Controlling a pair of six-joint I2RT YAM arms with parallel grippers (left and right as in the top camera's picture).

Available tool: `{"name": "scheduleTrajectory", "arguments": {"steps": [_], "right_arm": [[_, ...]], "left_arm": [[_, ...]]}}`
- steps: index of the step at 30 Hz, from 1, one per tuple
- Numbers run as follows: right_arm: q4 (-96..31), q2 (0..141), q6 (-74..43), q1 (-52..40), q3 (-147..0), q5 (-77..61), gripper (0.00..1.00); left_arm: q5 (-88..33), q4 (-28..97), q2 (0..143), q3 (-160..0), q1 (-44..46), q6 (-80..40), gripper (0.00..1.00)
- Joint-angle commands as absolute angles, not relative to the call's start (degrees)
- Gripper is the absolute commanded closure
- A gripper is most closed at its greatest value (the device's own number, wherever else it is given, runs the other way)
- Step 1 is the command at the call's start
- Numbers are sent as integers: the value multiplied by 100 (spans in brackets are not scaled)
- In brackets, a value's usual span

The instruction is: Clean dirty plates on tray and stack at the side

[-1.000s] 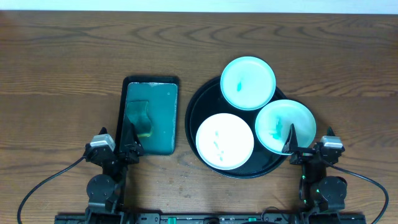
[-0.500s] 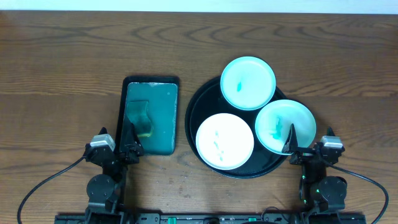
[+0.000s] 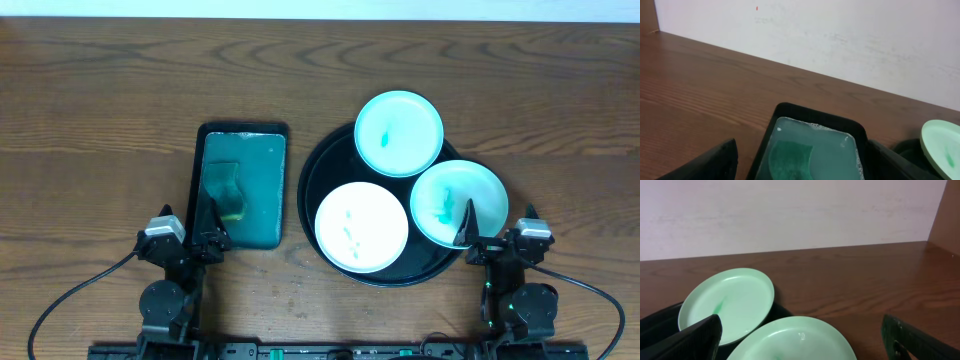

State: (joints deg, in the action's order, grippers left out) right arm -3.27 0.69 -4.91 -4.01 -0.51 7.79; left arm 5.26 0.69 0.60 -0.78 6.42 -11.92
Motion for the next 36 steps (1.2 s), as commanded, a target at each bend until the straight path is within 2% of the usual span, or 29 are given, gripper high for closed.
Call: {"name": "scheduleTrajectory", "arguments": {"steps": [1,22,25,28,30,36], "right_arm": [[-327,64,-419,-373,-30,854,1],[-351,64,-427,-375,-32,692,1],[-58,64,-827,-375,-32,298,1],[563,64,-1487,-375,-32,-447,1],[860,64,-1503,-375,-62,-775,1],[183,388,-1291,-373,-976,-976,1]], "left_arm": [[648,362,71,-23,607,-1116,19],[642,362,71,-23,607,-1122,19],[475,215,71,-23,607,-1190,19],[-287,-56,71,-102,607,-1253,19],[-368,-62,71,-259,607,-1275,19],[-362,534,486,-1431,607,-1304,19]]}}
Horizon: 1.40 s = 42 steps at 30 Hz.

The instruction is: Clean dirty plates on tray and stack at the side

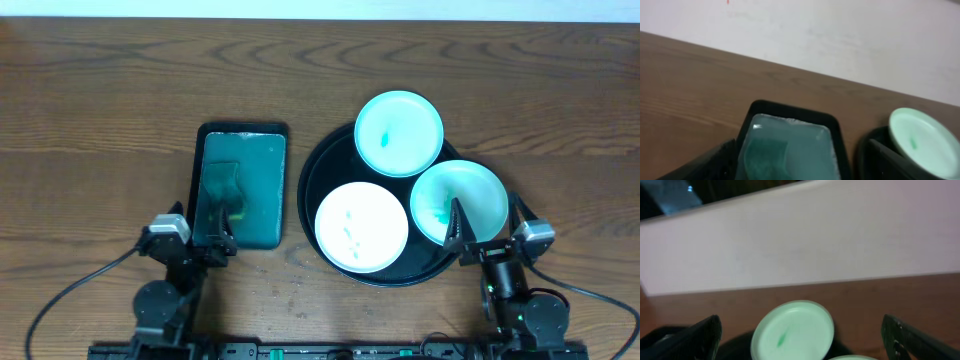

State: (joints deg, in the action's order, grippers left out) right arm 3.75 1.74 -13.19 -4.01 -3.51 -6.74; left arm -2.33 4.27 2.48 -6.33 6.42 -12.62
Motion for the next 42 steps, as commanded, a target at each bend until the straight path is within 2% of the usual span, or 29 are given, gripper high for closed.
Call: {"name": "scheduleTrajectory", "arguments": {"steps": [1,4,14,17,22,24,27,30,36,42], "right_arm": [[-47,543,-1153,-373,-1243,-974,1],[-908,1269,-864,-373,-2217,-974,1],[-4399,4635,-871,-375,-5863,-1575,1],[-4657,5330,-888,-375,-6305,-1879,1],[-4862,6049,-1063,-375,-6364,-2871,1],[-5039,6283,-1066,-381,-6364,-3009,11],[-5312,6567,-1063,-497,-6364,-2783,20],[-5739,6906,-1066,-836,-6305,-2252,37],[-5435,7666,-1658,-1612,-5625,-1603,46],[-4737,8473,-2307,-1881,-5124,-1334,58]], "left_arm": [[-360,698,690,-1704,607,-1236,19],[-373,1450,1527,-2609,607,-1210,19],[-711,5251,5078,-6097,607,-1208,19],[-714,5953,5789,-6517,607,-1210,19],[-825,6307,6539,-6539,607,-1337,19],[-1031,6396,6748,-6539,607,-1404,19],[-1094,6410,7004,-6534,607,-1402,19],[-1098,6320,7203,-6534,607,-1404,19],[-1116,6292,7319,-6534,607,-1422,19],[-1109,6276,7319,-6534,607,-1420,19]]}}
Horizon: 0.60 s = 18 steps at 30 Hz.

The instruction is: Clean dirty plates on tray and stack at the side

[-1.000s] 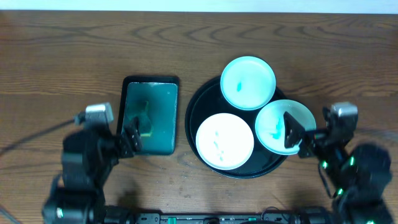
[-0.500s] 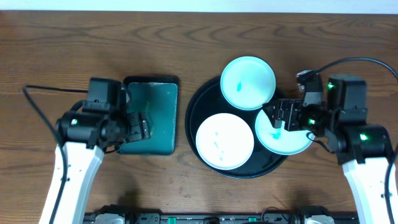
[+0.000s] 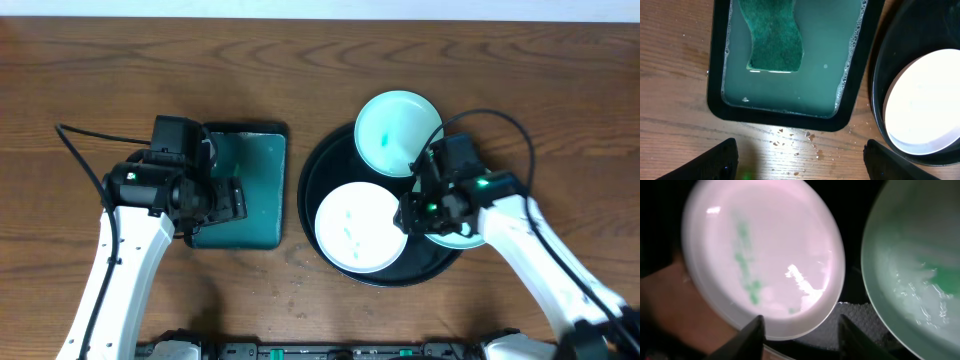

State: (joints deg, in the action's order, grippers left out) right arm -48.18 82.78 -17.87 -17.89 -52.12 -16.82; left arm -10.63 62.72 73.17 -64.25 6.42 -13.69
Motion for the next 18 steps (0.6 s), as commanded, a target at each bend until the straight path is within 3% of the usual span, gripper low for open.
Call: {"name": "scheduleTrajectory", "arguments": {"steps": [1,7,9,15,18], "right_arm": [[-4692,8604,-2410,-1892,-5096,-1221,59],[-4403,9227,-2423,-2038,-5017,-1203,64],[-4294,9435,-2508,-2147,-5017,-1197,69],[-3830,9922,-3157,-2296,-5017,-692,99],[-3612,9937,-3170,-2281,-5019,-652,99]], "left_arm": [[-1087,6270,7319,-6534,607,-1415,19],[-1068,6034,7319,-6534,607,-1420,19],[-1068,5937,7321,-6534,607,-1420,19],[-1070,5577,7343,-6462,607,-1422,19],[-1072,5398,7422,-6372,609,-1424,19]]}}
